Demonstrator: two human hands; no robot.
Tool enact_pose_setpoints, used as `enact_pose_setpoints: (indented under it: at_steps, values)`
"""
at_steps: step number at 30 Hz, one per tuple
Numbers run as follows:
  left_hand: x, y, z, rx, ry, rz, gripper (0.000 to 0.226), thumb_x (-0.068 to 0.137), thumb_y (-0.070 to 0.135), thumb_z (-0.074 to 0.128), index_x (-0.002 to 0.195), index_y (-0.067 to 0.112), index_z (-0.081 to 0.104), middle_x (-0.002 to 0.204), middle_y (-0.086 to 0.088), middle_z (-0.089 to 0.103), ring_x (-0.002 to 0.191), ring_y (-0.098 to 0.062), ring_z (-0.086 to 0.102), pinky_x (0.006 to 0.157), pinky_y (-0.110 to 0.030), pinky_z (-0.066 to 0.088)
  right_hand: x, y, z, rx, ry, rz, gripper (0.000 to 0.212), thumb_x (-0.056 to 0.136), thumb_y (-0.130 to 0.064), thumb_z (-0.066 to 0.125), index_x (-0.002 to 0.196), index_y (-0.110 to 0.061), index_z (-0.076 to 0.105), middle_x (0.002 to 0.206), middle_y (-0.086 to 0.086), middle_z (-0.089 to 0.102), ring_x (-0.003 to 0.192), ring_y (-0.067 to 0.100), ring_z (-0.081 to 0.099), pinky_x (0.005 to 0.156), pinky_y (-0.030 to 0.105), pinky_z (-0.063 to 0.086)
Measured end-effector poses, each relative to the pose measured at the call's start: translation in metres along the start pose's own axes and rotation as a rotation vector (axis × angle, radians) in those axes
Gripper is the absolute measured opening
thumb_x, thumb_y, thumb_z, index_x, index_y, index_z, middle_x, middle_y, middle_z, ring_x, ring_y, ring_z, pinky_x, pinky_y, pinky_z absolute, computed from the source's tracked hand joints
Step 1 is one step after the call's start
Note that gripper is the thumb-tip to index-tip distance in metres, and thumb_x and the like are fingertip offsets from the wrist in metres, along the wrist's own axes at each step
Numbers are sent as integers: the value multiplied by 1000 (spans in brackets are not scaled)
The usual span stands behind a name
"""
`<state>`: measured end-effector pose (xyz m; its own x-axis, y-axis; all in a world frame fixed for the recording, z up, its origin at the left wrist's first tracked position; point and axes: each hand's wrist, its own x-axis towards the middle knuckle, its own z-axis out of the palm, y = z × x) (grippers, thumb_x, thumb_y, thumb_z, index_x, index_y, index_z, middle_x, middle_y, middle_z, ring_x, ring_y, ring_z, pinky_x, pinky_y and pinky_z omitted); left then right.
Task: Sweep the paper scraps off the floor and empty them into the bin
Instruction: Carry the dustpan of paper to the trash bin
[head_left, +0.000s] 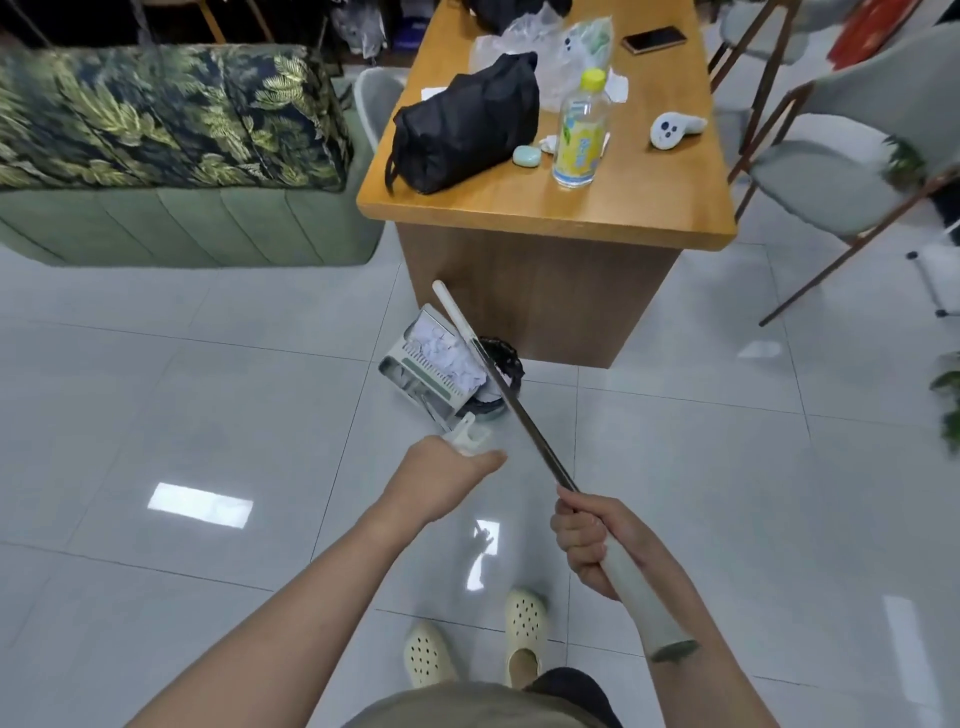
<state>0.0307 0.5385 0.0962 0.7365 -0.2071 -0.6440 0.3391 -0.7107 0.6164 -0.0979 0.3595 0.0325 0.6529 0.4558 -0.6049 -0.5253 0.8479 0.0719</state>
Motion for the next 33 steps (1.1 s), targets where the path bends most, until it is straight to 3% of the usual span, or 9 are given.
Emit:
enact_pose_setpoints:
  at_steps: [3, 8, 13, 18, 21, 26, 33]
  values:
    - [2, 13, 0, 154, 6, -19, 23, 83, 27, 65, 76, 14, 47, 66, 3, 48, 51, -16, 40, 44, -19, 28, 0, -1, -8, -42, 30, 35, 54, 59, 0, 90, 58, -16, 38, 43, -3, 33, 30, 9, 36, 28, 19, 32]
    - [5, 27, 7, 394, 32, 41, 17, 82, 29, 55, 84, 11, 54, 83, -3, 60, 60, -20, 52, 53, -24, 39, -11, -11, -13, -74, 78, 36, 57, 48, 5, 90, 55, -17, 38, 41, -3, 33, 29, 9, 34, 27, 19, 32]
    - [7, 38, 20, 689, 102, 182, 22, 87, 33, 53, 94, 12, 51, 89, -3, 58, 79, -26, 61, 60, -28, 43, -18, -17, -19, -50, 72, 37, 55, 50, 8, 87, 56, -17, 39, 41, -2, 33, 29, 9, 34, 26, 20, 32]
    - [13, 50, 34, 926, 158, 359, 32, 91, 12, 46, 123, 12, 41, 90, -7, 59, 77, -32, 60, 60, -34, 43, -24, -19, -30, -76, 63, 32, 51, 56, 8, 84, 57, -17, 39, 43, -3, 33, 31, 9, 35, 28, 20, 33]
    - [13, 61, 44, 1072, 138, 409, 47, 91, 5, 44, 137, 12, 39, 105, -11, 64, 85, -37, 64, 67, -38, 51, -32, -19, -35, -98, 69, 1, 52, 54, 7, 85, 57, -16, 39, 44, -2, 34, 31, 8, 35, 27, 20, 33]
    - [8, 67, 62, 1161, 109, 501, 39, 93, 2, 48, 131, 12, 49, 114, -11, 66, 98, -34, 66, 65, -35, 41, -45, -23, -47, -84, 65, -31, 50, 57, 6, 84, 58, -16, 39, 45, -2, 34, 31, 8, 36, 28, 19, 33]
    - [2, 68, 64, 1195, 120, 507, 37, 93, 3, 48, 129, 12, 49, 109, -10, 65, 86, -32, 60, 62, -36, 41, -51, -21, -58, -87, 68, -29, 47, 62, 6, 80, 59, -17, 39, 46, -2, 34, 33, 8, 36, 29, 20, 33]
